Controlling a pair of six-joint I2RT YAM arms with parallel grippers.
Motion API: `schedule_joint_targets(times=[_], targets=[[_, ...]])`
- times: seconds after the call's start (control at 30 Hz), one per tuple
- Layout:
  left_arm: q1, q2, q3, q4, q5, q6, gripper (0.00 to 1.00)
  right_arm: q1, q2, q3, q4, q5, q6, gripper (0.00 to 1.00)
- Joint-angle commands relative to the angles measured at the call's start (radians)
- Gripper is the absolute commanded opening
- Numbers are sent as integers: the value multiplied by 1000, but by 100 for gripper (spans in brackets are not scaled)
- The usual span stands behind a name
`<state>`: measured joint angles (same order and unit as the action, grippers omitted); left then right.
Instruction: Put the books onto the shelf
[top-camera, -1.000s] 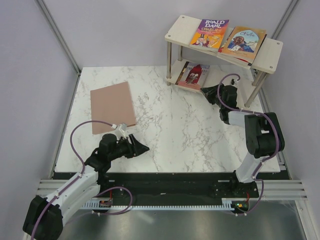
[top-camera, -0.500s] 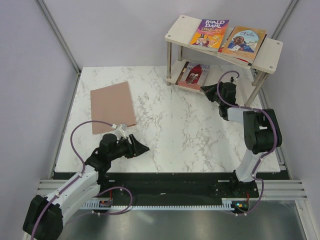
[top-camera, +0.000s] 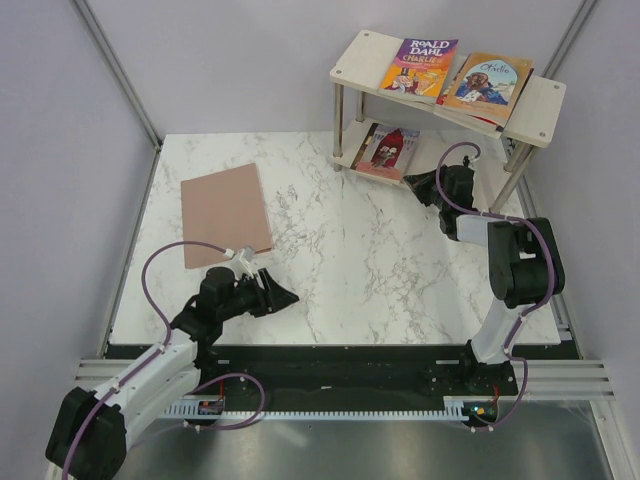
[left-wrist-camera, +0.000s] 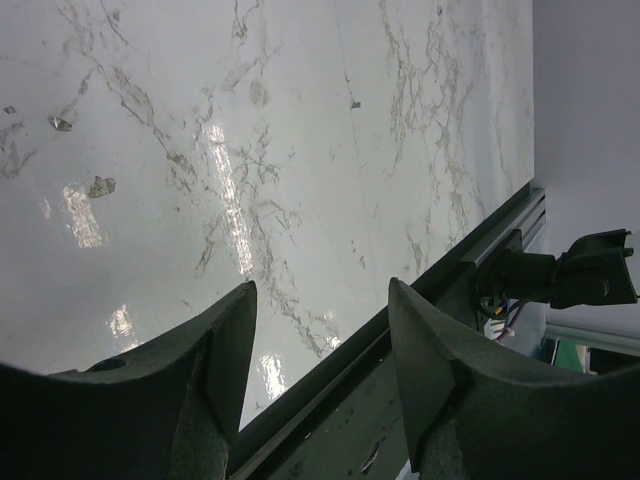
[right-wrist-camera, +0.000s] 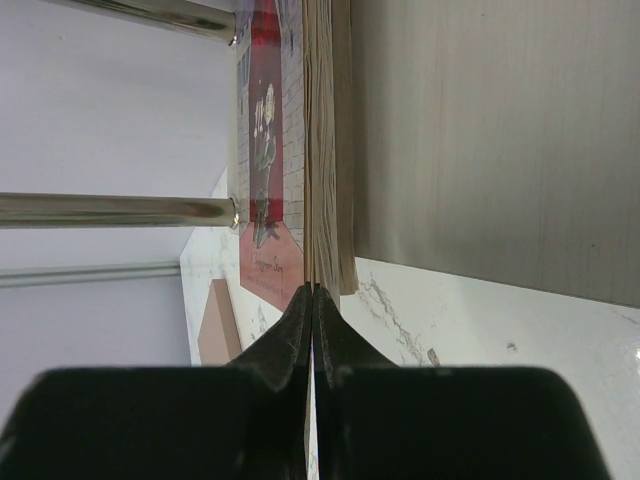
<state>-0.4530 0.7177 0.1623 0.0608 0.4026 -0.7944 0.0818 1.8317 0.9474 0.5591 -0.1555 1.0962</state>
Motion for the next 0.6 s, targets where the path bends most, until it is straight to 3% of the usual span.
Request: schedule_joint_targets(times=[0.0, 0.57], targets=[[2, 3, -1, 45, 19, -16, 62, -4, -6, 27, 5, 10, -18, 3], [2, 0, -3, 43, 19, -17, 62, -4, 72, 70, 27, -10, 19, 3]])
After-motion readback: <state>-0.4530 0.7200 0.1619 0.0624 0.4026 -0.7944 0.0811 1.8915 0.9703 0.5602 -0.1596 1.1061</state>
